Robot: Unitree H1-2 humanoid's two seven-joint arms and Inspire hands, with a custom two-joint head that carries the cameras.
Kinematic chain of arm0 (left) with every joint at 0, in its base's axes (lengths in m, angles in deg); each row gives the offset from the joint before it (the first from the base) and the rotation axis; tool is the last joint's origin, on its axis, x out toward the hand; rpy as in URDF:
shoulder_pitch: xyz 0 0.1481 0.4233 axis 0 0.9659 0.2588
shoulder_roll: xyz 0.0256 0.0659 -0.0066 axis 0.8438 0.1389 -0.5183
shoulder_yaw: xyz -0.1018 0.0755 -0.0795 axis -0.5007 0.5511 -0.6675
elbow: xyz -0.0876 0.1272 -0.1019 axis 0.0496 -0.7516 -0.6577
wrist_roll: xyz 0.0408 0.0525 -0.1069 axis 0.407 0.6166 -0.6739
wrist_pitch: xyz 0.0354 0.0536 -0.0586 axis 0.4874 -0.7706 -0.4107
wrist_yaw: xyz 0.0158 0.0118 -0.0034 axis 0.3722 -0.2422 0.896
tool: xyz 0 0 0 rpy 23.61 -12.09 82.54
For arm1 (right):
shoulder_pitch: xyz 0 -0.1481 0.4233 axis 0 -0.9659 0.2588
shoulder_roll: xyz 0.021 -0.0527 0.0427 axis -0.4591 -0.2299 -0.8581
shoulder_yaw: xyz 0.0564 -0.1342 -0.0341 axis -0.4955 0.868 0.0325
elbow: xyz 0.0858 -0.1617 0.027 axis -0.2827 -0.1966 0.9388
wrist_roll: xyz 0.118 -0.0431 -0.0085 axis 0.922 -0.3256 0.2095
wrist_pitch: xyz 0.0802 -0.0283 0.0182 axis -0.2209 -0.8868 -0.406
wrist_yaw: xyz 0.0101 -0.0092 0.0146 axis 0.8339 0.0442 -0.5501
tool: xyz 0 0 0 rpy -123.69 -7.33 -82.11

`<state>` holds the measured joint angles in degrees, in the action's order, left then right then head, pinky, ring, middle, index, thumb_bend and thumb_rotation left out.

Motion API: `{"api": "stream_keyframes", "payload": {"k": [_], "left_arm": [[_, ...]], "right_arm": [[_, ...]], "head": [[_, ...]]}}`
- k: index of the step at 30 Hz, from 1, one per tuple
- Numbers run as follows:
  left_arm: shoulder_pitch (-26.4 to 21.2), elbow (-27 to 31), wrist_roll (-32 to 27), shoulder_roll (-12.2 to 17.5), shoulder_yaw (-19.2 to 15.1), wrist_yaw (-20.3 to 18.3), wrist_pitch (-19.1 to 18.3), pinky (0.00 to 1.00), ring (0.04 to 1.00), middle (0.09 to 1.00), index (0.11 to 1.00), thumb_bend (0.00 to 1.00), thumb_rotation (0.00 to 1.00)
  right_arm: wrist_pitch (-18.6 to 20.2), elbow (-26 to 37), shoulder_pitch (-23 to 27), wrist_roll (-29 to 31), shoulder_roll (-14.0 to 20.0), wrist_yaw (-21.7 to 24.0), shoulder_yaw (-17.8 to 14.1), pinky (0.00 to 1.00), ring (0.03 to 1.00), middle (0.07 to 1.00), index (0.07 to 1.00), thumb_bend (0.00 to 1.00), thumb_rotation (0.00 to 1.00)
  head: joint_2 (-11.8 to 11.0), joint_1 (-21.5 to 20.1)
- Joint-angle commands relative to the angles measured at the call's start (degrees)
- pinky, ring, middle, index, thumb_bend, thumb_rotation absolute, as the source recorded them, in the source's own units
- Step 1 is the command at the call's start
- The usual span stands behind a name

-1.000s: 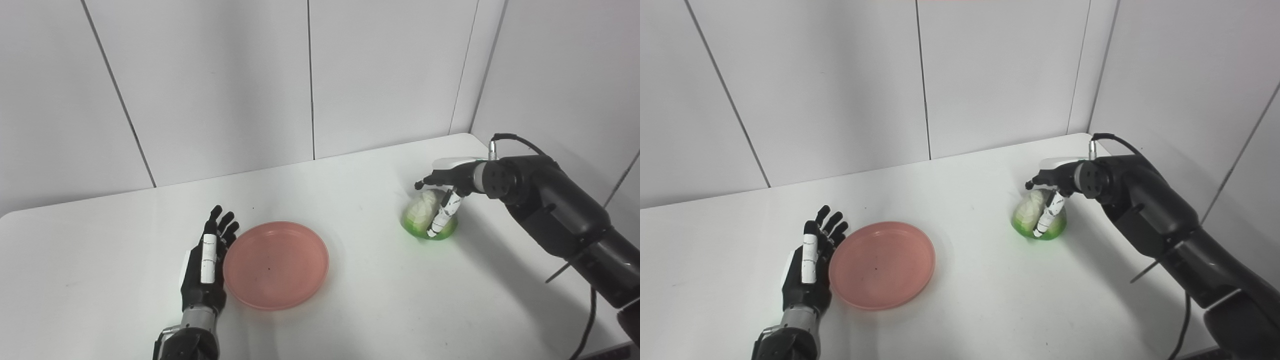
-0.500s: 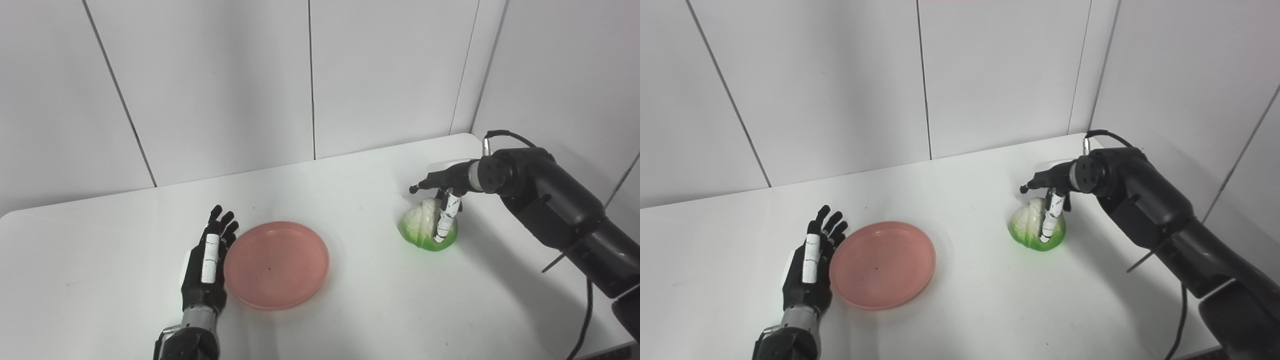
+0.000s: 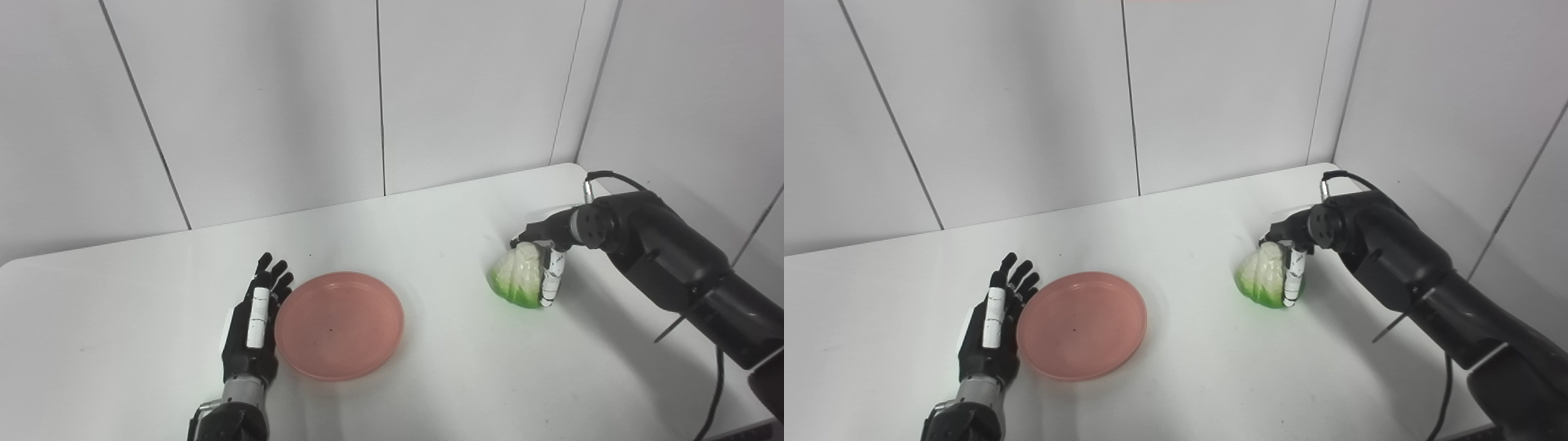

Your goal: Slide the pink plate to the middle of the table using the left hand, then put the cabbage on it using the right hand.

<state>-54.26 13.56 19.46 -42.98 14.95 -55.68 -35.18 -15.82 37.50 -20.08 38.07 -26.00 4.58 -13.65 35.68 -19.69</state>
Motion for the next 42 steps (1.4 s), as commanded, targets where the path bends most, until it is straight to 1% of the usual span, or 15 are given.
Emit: {"api": "stream_keyframes", "payload": {"k": [1, 3, 6, 8, 13, 19, 21, 23, 26, 27, 31, 33, 36, 39, 42], "left_arm": [[1.14, -0.63, 0.11, 0.13, 0.28, 0.1, -2.92, 0.96, 0.927, 0.929, 0.943, 0.95, 0.82], [1.09, -0.74, 0.15, 0.2, 0.33, 0.04, -2.94, 0.96, 0.926, 0.93, 0.942, 0.95, 0.82], [1.01, -0.99, -0.05, 0.2, 0.26, -0.06, -2.94, 0.96, 0.927, 0.929, 0.94, 0.95, 0.82], [1.0, -1.04, -0.15, 0.21, 0.23, -0.15, -2.99, 0.96, 0.928, 0.926, 0.941, 0.96, 0.82], [1.07, -1.02, 0.05, 0.15, 0.35, -0.02, -2.98, 0.96, 0.924, 0.926, 0.942, 0.96, 0.81], [1.07, -0.95, 0.21, 0.2, 0.51, -0.08, -3.04, 0.96, 0.925, 0.932, 0.945, 0.95, 0.82], [1.05, -0.98, 0.22, 0.18, 0.51, -0.02, -3.15, 0.95, 0.924, 0.933, 0.948, 0.96, 0.82], [1.06, -0.98, 0.23, 0.2, 0.57, -0.1, -3.1, 0.95, 0.924, 0.936, 0.951, 0.96, 0.82], [1.06, -0.94, 0.21, 0.21, 0.57, -0.11, -3.14, 0.95, 0.922, 0.937, 0.952, 0.96, 0.82], [1.06, -0.89, 0.22, 0.22, 0.59, -0.09, -3.22, 0.95, 0.922, 0.935, 0.949, 0.96, 0.82], [1.04, -0.88, 0.19, 0.29, 0.62, -0.16, -3.3, 0.96, 0.922, 0.935, 0.946, 0.96, 0.81], [1.05, -0.83, 0.27, 0.32, 0.66, -0.12, -3.39, 0.95, 0.919, 0.94, 0.951, 0.96, 0.82], [1.09, -0.69, 0.19, 0.3, 0.66, -0.13, -3.62, 0.94, 0.915, 0.938, 0.949, 0.96, 0.81], [1.03, -0.68, 0.06, 0.28, 0.6, -0.18, -3.83, 0.94, 0.914, 0.935, 0.948, 0.96, 0.81], [0.95, -0.64, 0.24, 0.34, 0.67, -0.13, -3.94, 0.94, 0.913, 0.936, 0.947, 0.96, 0.81]], "right_arm": [[-0.78, 0.27, 1.75, -0.09, 0.54, -2.02, -1.26, 0.72, 0.93, 0.989, 0.918, 1.0, 0.19], [-1.29, 0.04, 1.43, 0.23, 0.34, -2.57, -1.13, 0.72, 0.925, 0.983, 0.921, 1.0, 0.23], [-1.71, -0.18, 0.9, 1.75, 0.04, -2.88, -1.52, 0.72, 0.93, 0.989, 0.925, 1.0, 0.25], [-1.74, -0.3, 0.63, 2.64, -0.13, -2.96, -1.87, 0.7, 0.913, 0.982, 0.92, 1.0, 0.26], [-1.11, -0.13, -0.46, 5.54, -0.8, -3.74, -3.73, 0.71, 0.908, 0.993, 0.918, 1.0, 0.24], [-1.38, 0.64, -1.25, 8.45, -0.98, -4.79, -5.17, 0.75, 0.919, 0.984, 0.924, 1.0, 0.27], [-1.21, 0.96, -1.21, 9.19, -0.95, -4.62, -5.35, 0.76, 0.915, 0.97, 0.931, 1.0, 0.31], [-0.96, 1.1, -1.13, 9.58, -0.97, -4.58, -5.45, 0.75, 0.907, 0.964, 0.934, 1.0, 0.33], [-0.48, 1.51, -1.18, 10.03, -0.98, -4.91, -5.62, 0.73, 0.886, 0.943, 0.928, 1.0, 0.3], [-0.82, 1.45, -1.26, 10.48, -1.0, -5.26, -5.87, 0.7, 0.861, 0.926, 0.924, 1.0, 0.3], [-1.24, 1.5, -1.3, 11.29, -0.95, -5.85, -6.22, 0.67, 0.834, 0.917, 0.922, 1.0, 0.3], [-1.09, 1.66, -1.3, 11.57, -0.96, -6.15, -6.32, 0.72, 0.887, 0.959, 0.922, 1.0, 0.31], [-0.18, 2.12, -1.2, 11.87, -1.02, -6.24, -6.4, 0.74, 0.918, 0.99, 0.92, 1.0, 0.31], [-0.12, 2.44, -1.17, 12.46, -1.06, -6.35, -6.68, 0.78, 0.953, 0.999, 0.919, 1.0, 0.31], [-0.31, 2.48, -1.02, 12.71, -1.04, -6.34, -6.66, 0.79, 0.962, 1.0, 0.922, 1.0, 0.32]], "head": [[-0.05, 0.1], [-0.06, 0.06], [-0.04, 0.02], [-0.03, -0.01], [-0.03, -0.05], [0.02, -0.1], [0.02, -0.1], [0.02, -0.1], [0.02, -0.1], [0.01, 0.0], [0.01, 0.0], [0.01, 0.0], [0.01, 0.0], [0.01, 0.0], [0.01, 0.0]]}}
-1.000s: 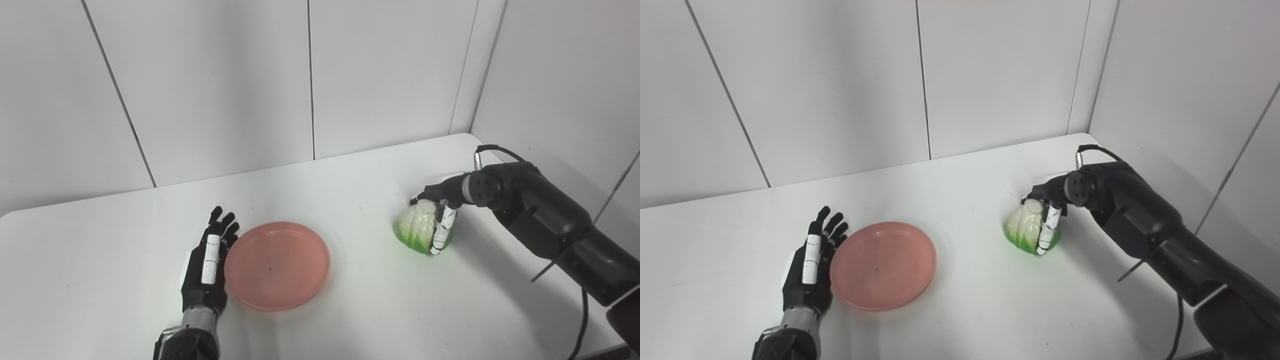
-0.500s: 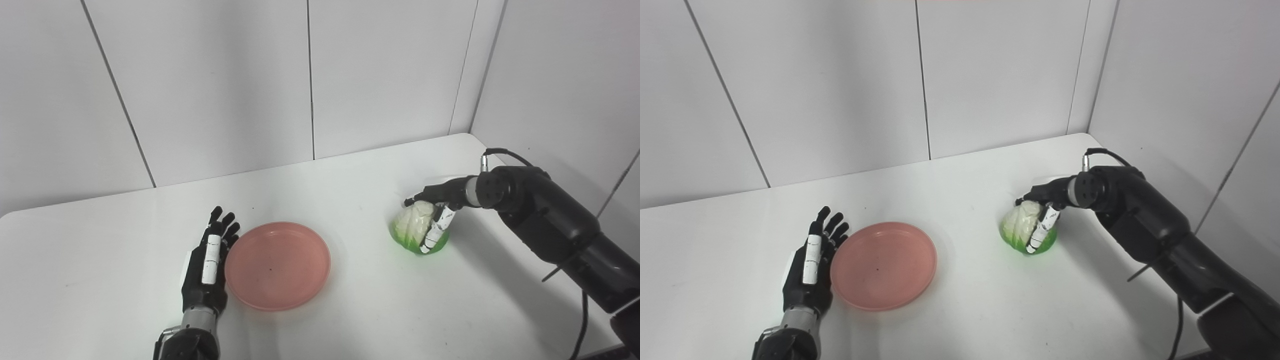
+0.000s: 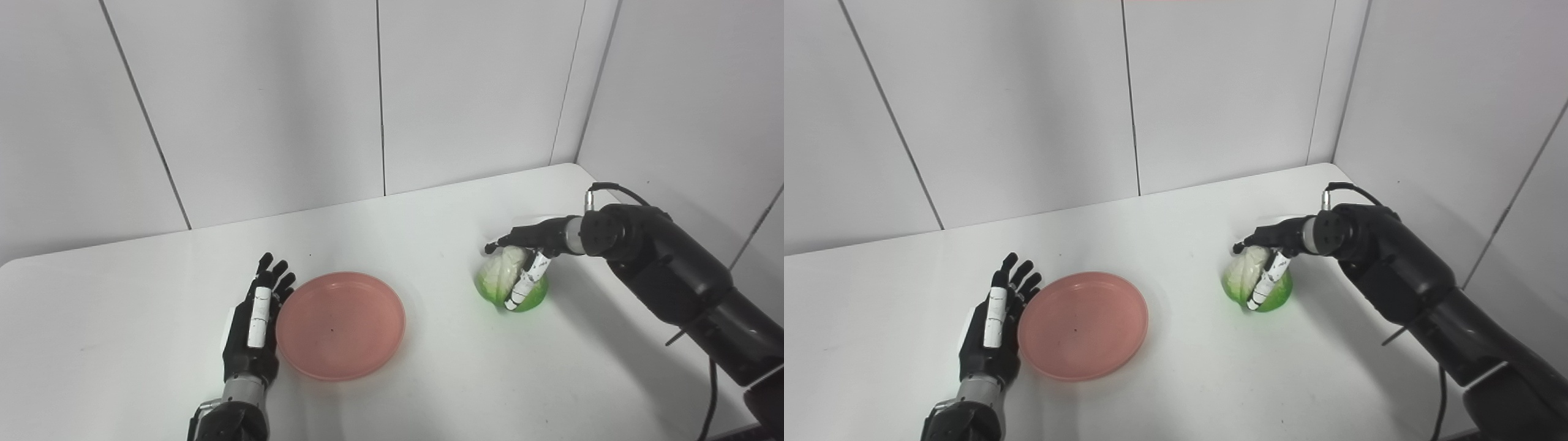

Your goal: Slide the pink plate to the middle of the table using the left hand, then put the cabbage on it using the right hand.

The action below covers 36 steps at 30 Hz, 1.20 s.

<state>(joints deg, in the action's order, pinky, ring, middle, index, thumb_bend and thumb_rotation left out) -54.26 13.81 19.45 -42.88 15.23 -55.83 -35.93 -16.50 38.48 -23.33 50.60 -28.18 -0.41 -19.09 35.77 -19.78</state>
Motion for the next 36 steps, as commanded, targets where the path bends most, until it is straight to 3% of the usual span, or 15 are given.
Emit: {"api": "stream_keyframes", "payload": {"k": [1, 12, 18, 23, 28, 29, 35, 36], "left_arm": [[0.94, -0.84, 0.29, 0.22, 0.39, 0.09, -3.27, 0.93, 0.909, 0.935, 0.946, 0.96, 0.81], [0.77, -0.69, -0.04, 0.12, 0.38, -0.1, -3.65, 0.95, 0.911, 0.95, 0.955, 0.97, 0.81], [0.81, -0.52, 0.04, 0.08, 0.42, -0.16, -3.79, 0.95, 0.909, 0.949, 0.96, 0.97, 0.81], [0.86, -0.33, 0.08, 0.11, 0.51, -0.34, -3.84, 0.96, 0.914, 0.954, 0.964, 0.97, 0.81], [0.93, -0.51, -0.01, 0.08, 0.5, -0.5, -3.74, 0.95, 0.914, 0.956, 0.959, 0.97, 0.81], [0.97, -0.53, -0.02, 0.06, 0.5, -0.53, -3.66, 0.95, 0.913, 0.954, 0.96, 0.97, 0.81], [1.19, -0.21, -0.12, -0.1, 0.51, -0.49, -4.0, 0.95, 0.911, 0.951, 0.957, 0.97, 0.81], [1.21, -0.23, -0.17, -0.14, 0.47, -0.45, -4.04, 0.95, 0.91, 0.951, 0.957, 0.96, 0.81]], "right_arm": [[0.25, 1.46, 2.29, 0.26, 1.14, -1.32, -1.17, 0.79, 0.959, 1.0, 0.923, 1.0, 0.32], [0.45, 1.99, 1.88, -4.84, 0.89, -2.76, 1.72, 0.66, 0.857, 0.973, 0.891, 1.0, 0.26], [0.16, 1.81, 0.43, -8.17, -0.47, -6.08, 2.36, 0.67, 0.824, 0.891, 0.855, 0.97, 0.18], [0.5, 1.68, 0.07, -10.83, -0.72, -5.9, 3.73, 0.66, 0.827, 0.889, 0.842, 0.97, 0.16], [0.13, 1.52, -1.47, -11.15, -1.85, -9.12, 2.52, 0.64, 0.796, 0.846, 0.809, 0.94, 0.12], [-0.34, 1.36, -1.76, -10.93, -2.04, -9.98, 2.18, 0.59, 0.707, 0.77, 0.77, 0.91, 0.12], [-6.83, -0.23, -4.97, -7.98, -4.0, -20.91, -2.07, 0.37, 0.434, 0.51, 0.61, 0.79, 0.23], [-8.37, -0.77, -5.68, -6.87, -4.56, -23.24, -3.24, 0.34, 0.402, 0.478, 0.552, 0.66, 0.19]], "head": [[-0.07, 0.08], [-0.01, 0.57], [0.08, 0.79], [0.15, 0.87], [0.15, 0.87], [0.15, 0.87], [0.35, 0.99], [0.35, 0.99]]}}
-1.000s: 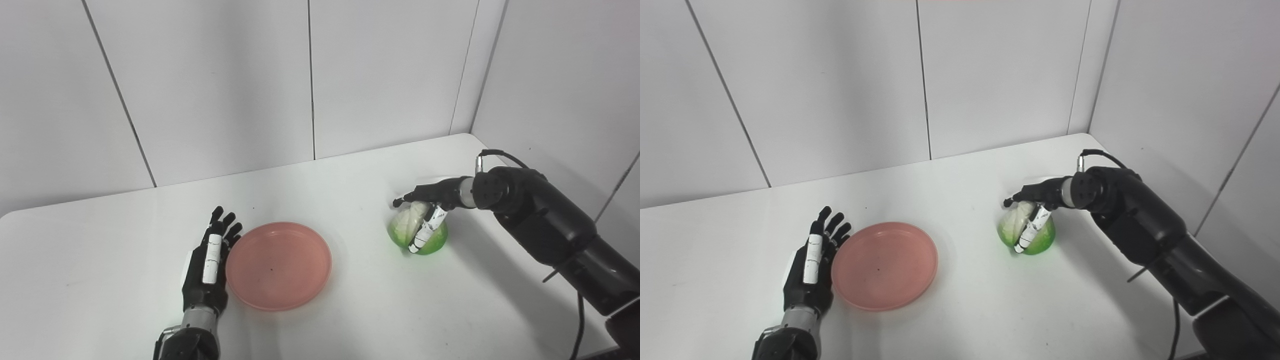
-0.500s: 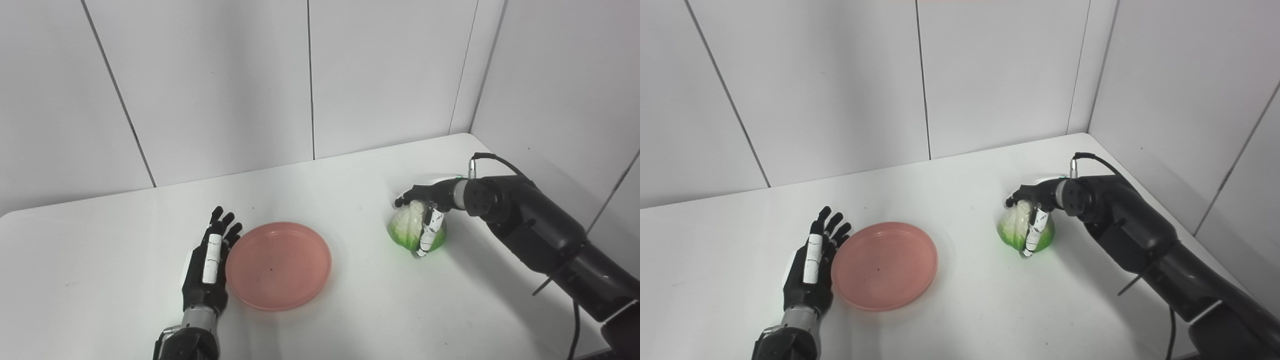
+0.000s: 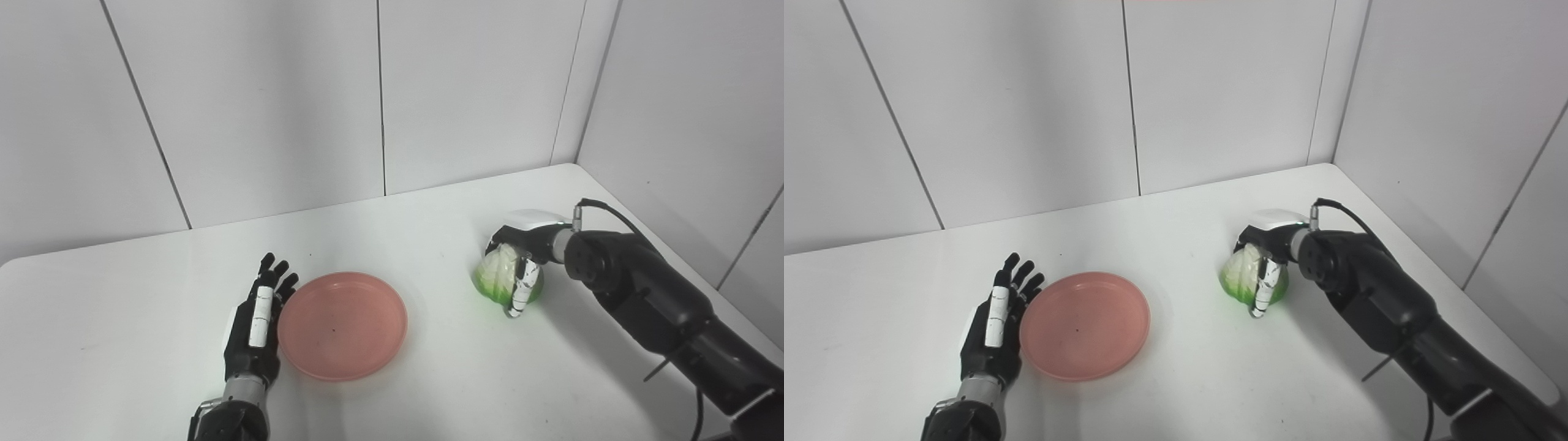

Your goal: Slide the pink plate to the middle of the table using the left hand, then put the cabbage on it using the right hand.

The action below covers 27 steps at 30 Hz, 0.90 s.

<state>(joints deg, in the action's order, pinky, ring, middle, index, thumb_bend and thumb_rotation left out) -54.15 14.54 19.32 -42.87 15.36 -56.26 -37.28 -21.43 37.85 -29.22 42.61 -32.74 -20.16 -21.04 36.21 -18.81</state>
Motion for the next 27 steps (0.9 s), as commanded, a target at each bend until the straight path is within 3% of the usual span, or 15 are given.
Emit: {"api": "stream_keyframes", "payload": {"k": [1, 4, 10, 17, 21, 24, 27], "left_arm": [[1.12, -1.02, -0.08, -0.15, 0.31, -0.02, -2.67, 0.95, 0.908, 0.951, 0.957, 0.97, 0.8], [1.18, -1.17, 0.07, -0.11, 0.4, -0.04, -2.5, 0.95, 0.904, 0.951, 0.956, 0.97, 0.81], [1.42, -1.12, 0.14, -0.05, 0.57, -0.12, -2.48, 0.95, 0.902, 0.951, 0.962, 0.96, 0.81], [1.46, -0.97, 0.28, -0.28, 0.86, 0.13, -2.71, 0.95, 0.905, 0.956, 0.967, 0.96, 0.81], [1.41, -1.25, 0.62, -0.67, 1.14, 0.43, -2.63, 0.95, 0.914, 0.96, 0.975, 0.95, 0.82], [1.47, -1.26, 0.9, -1.16, 1.42, 0.8, -2.51, 0.94, 0.914, 0.955, 0.974, 0.92, 0.82], [1.5, -1.38, 1.08, -1.51, 1.71, 1.06, -2.19, 0.93, 0.913, 0.951, 0.966, 0.89, 0.82]], "right_arm": [[-4.58, -0.63, -0.33, 2.1, -0.51, -5.27, -2.28, 0.31, 0.372, 0.447, 0.521, 0.59, 0.17], [-6.11, -1.58, -1.56, 4.77, -2.03, -8.92, -4.93, 0.24, 0.298, 0.379, 0.487, 0.52, 0.15], [-4.86, -0.7, -2.9, 9.44, -3.87, -11.11, -8.68, 0.19, 0.25, 0.337, 0.48, 0.51, 0.14], [-1.13, 2.61, -2.11, 10.95, -2.95, -8.35, -9.06, 0.2, 0.264, 0.354, 0.483, 0.51, 0.14], [-1.23, 5.92, -0.82, 12.77, -2.47, -6.41, -9.45, 0.2, 0.262, 0.35, 0.483, 0.51, 0.14], [-1.31, 7.76, 0.2, 15.2, -2.91, -5.44, -10.46, 0.22, 0.287, 0.377, 0.483, 0.51, 0.14], [1.0, 10.32, 1.34, 17.47, -3.98, -4.33, -11.2, 0.23, 0.299, 0.389, 0.483, 0.51, 0.14]], "head": [[-0.09, 0.02], [-0.09, 0.02], [0.17, 0.14], [0.44, 0.79], [0.4, 1.73], [0.33, 3.07], [0.23, 3.95]]}}
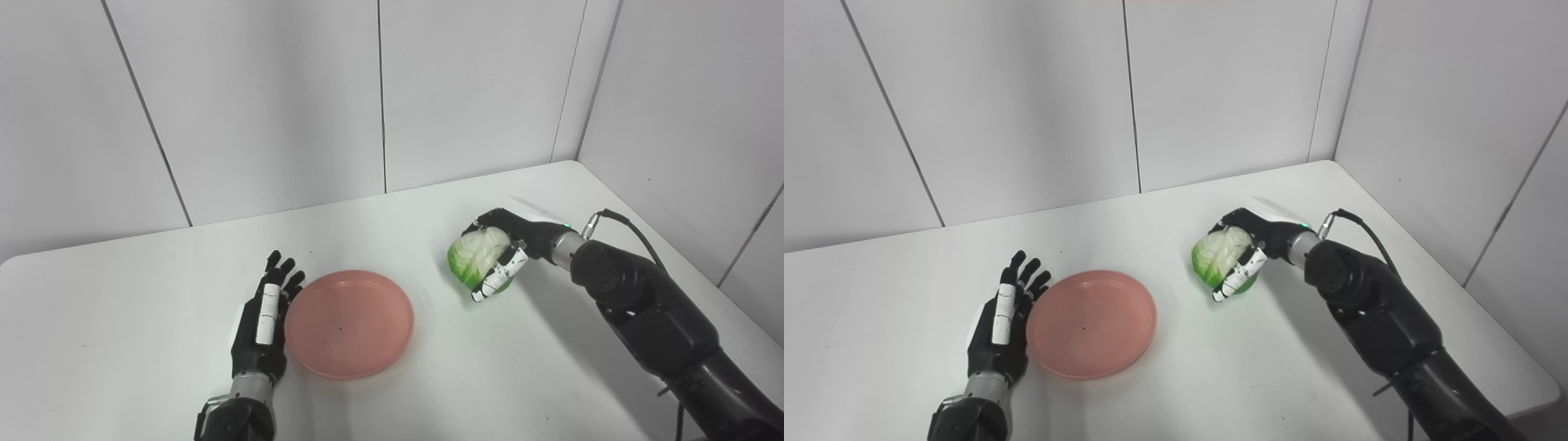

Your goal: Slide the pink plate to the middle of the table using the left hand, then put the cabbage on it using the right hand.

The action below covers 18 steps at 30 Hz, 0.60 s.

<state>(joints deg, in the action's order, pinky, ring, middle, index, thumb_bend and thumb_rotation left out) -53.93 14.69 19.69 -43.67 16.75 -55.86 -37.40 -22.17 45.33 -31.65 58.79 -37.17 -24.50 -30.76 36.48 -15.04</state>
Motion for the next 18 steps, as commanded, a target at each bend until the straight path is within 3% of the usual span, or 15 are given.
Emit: {"api": "stream_keyframes", "payload": {"k": [1, 4, 11, 14, 18], "left_arm": [[1.27, -1.66, 0.9, -0.77, 0.56, 0.65, -1.78, 0.93, 0.918, 0.953, 0.968, 0.88, 0.82], [1.33, -1.9, 1.24, -1.03, 0.95, 0.74, -1.3, 0.93, 0.935, 0.959, 0.973, 0.87, 0.83], [1.4, -2.59, 1.68, -2.0, 0.93, 1.41, -0.78, 0.95, 0.935, 0.966, 0.965, 0.88, 0.83], [1.51, -2.7, 2.22, -2.6, 1.15, 1.97, -0.54, 0.92, 0.929, 0.962, 0.959, 0.87, 0.85], [1.39, -3.56, 2.99, -3.77, 1.3, 3.3, 0.29, 0.96, 0.921, 0.951, 0.941, 0.92, 0.91]], "right_arm": [[2.43, 3.81, 4.1, 1.97, 0.05, 0.33, -1.66, 0.23, 0.297, 0.389, 0.483, 0.51, 0.14], [4.16, 6.65, 4.79, 3.31, -1.05, 0.96, -1.51, 0.24, 0.298, 0.396, 0.484, 0.51, 0.14], [3.82, 9.98, 6.28, 5.32, -3.84, 1.91, 0.48, 0.23, 0.279, 0.369, 0.483, 0.51, 0.14], [2.84, 10.48, 6.71, 5.39, -4.64, 2.1, 1.22, 0.22, 0.279, 0.372, 0.482, 0.51, 0.14], [0.85, 10.8, 7.64, 4.41, -5.41, 2.34, 3.29, 0.25, 0.305, 0.392, 0.482, 0.51, 0.14]], "head": [[-0.12, 0.95], [-0.19, 1.85], [-0.32, 6.58], [-0.36, 9.63], [-0.36, 12.12]]}}
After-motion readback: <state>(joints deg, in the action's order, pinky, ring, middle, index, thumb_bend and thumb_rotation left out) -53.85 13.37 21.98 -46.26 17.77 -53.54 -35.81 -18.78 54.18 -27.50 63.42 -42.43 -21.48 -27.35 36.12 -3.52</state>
